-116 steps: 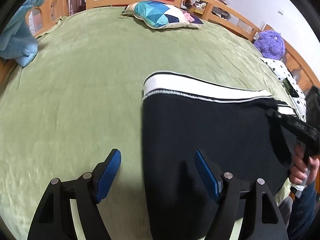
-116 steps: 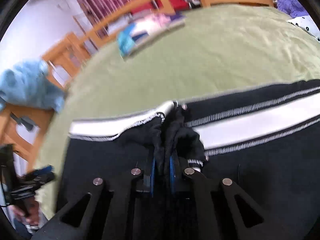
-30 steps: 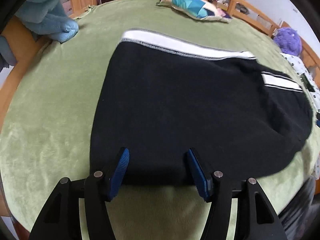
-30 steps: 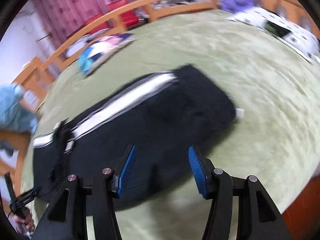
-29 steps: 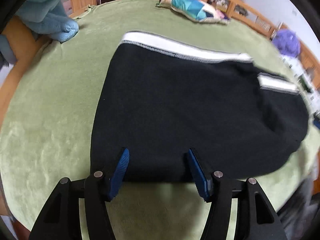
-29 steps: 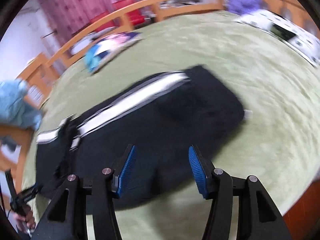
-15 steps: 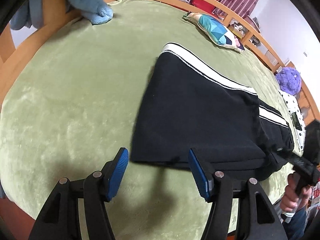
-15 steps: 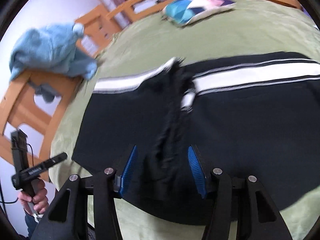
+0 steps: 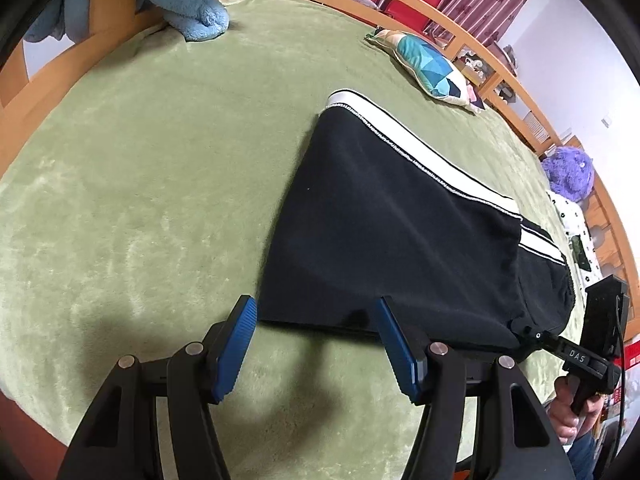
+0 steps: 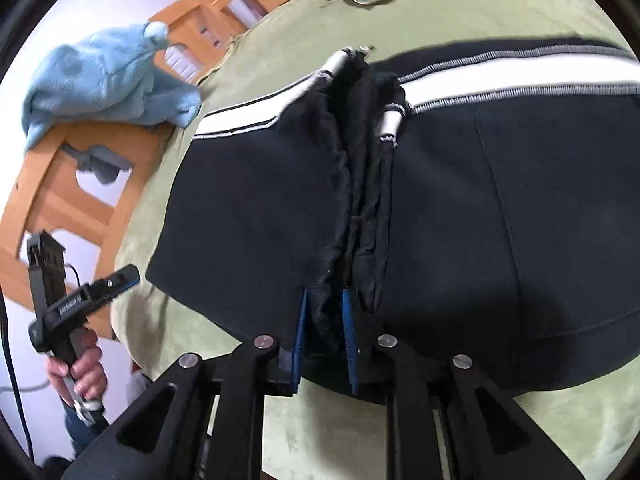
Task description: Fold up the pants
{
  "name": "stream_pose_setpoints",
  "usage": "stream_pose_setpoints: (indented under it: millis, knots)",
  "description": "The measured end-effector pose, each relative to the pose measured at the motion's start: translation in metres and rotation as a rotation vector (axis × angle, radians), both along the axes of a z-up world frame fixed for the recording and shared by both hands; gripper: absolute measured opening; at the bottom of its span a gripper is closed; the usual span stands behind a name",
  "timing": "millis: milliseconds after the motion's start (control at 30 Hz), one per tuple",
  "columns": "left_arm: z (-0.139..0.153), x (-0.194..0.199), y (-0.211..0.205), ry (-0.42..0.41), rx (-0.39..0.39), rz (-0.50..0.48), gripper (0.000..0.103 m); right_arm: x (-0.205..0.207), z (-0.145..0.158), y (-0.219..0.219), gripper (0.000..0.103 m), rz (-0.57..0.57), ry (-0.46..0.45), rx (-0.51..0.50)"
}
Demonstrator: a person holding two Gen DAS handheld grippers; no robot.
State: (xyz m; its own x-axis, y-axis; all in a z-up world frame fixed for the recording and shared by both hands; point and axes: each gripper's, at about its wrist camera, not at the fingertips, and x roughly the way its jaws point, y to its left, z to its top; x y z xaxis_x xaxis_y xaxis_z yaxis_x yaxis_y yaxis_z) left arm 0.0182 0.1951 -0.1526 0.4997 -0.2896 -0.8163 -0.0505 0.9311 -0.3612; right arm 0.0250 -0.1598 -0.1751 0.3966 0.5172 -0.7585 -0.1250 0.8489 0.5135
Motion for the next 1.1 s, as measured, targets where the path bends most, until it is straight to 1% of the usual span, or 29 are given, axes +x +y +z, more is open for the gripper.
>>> stream_pose_setpoints:
  millis: [67,100,167,200,267,333,433,533,600,633,700,800,833,867,967,1000,1067,1100]
  knots:
    - [-0.002,0.000,0.001,-0.004,-0.014,-0.007,0.063,0.004,0.008,0.000,0.024,0.022,-0.001,0.000]
    - [-0.004,-0.001,0.002,-0.011,-0.026,-0.009,0.063,0.004,0.015,-0.002,0.027,0.029,-0.016,-0.006]
    - [-0.011,0.000,0.005,-0.015,-0.057,-0.005,0.063,0.007,0.026,-0.006,0.045,0.023,-0.060,-0.043]
    - [-0.017,0.001,0.007,-0.011,-0.083,0.005,0.063,0.006,0.032,-0.010,0.046,0.018,-0.084,-0.072]
    - [-0.027,0.002,0.010,-0.007,-0.129,0.030,0.063,0.003,0.040,-0.021,0.046,0.006,-0.114,-0.121]
    - [-0.035,0.004,0.013,-0.016,-0.145,0.053,0.063,0.000,0.043,-0.035,0.047,-0.018,-0.129,-0.170]
    - [-0.045,0.010,0.016,-0.017,-0.170,0.038,0.063,-0.008,0.044,-0.060,0.047,-0.083,-0.142,-0.234]
    - [-0.051,0.016,0.020,-0.029,-0.195,0.042,0.063,-0.014,0.041,-0.081,0.047,-0.127,-0.124,-0.288]
    - [-0.051,0.021,0.016,-0.030,-0.186,0.028,0.063,-0.016,0.040,-0.092,0.047,-0.159,-0.120,-0.302]
    - [-0.050,0.021,0.014,-0.031,-0.181,0.018,0.061,-0.017,0.039,-0.093,0.047,-0.174,-0.122,-0.301]
    - [-0.048,0.019,0.009,-0.030,-0.203,-0.012,0.062,-0.015,0.037,-0.096,0.047,-0.205,-0.114,-0.291]
    - [-0.050,0.014,0.006,-0.062,-0.179,-0.023,0.062,-0.015,0.033,-0.099,0.047,-0.226,-0.090,-0.269]
    - [-0.052,0.014,0.009,-0.058,-0.189,-0.019,0.062,-0.014,0.032,-0.099,0.047,-0.231,-0.088,-0.268]
    - [-0.054,0.016,0.013,-0.050,-0.222,0.006,0.062,-0.014,0.032,-0.098,0.047,-0.233,-0.091,-0.267]
    - [-0.056,0.021,0.021,-0.038,-0.296,0.066,0.061,-0.016,0.036,-0.091,0.047,-0.248,-0.136,-0.313]
    - [-0.057,0.025,0.020,-0.034,-0.298,0.065,0.059,-0.017,0.038,-0.088,0.047,-0.246,-0.155,-0.338]
    - [-0.056,0.030,0.017,-0.022,-0.264,0.046,0.058,-0.020,0.043,-0.087,0.047,-0.262,-0.191,-0.371]
    - [-0.054,0.030,0.015,-0.020,-0.250,0.035,0.057,-0.021,0.046,-0.087,0.047,-0.271,-0.210,-0.371]
